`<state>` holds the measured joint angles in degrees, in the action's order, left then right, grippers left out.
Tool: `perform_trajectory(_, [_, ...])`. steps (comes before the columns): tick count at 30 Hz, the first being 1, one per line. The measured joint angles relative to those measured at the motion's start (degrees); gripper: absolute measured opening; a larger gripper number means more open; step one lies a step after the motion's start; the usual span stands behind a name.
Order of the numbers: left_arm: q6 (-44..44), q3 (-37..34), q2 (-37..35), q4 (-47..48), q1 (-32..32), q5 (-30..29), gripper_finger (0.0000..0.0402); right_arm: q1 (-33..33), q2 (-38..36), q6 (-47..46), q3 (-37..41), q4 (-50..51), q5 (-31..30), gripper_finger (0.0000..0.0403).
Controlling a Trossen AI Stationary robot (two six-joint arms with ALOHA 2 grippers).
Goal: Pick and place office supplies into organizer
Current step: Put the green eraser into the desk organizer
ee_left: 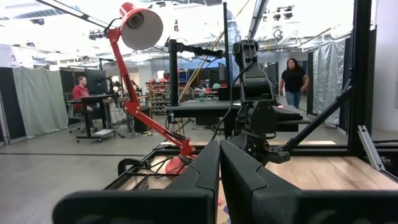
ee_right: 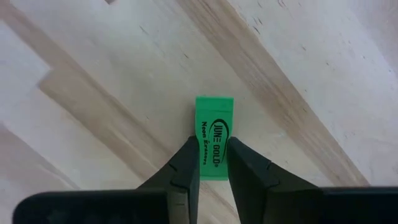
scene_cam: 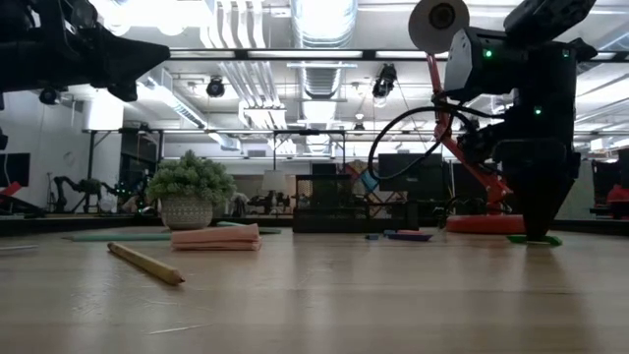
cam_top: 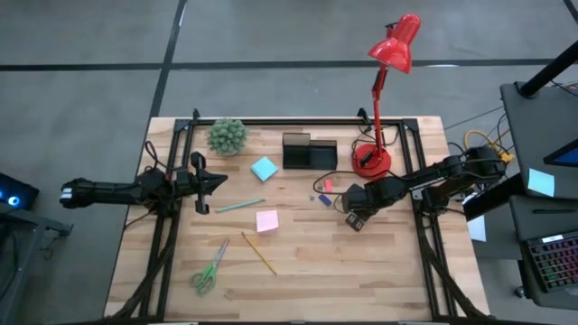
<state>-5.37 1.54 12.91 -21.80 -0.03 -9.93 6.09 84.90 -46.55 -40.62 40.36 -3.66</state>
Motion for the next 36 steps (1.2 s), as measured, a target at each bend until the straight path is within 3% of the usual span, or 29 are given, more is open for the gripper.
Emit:
perform_trajectory(17, [0.0, 0.0, 0.0, 0.0, 0.0, 0.0, 0.0, 0.0, -0.07, 0.66, -2.53, 2.95, -0.22, 0.0063])
perform_trajectory(36, [0.01, 0.0, 0.0, -0.02, 0.0, 0.01, 0.0, -0.13, -0.09, 7.79, -7.9, 2.9, -0.94, 0.0063])
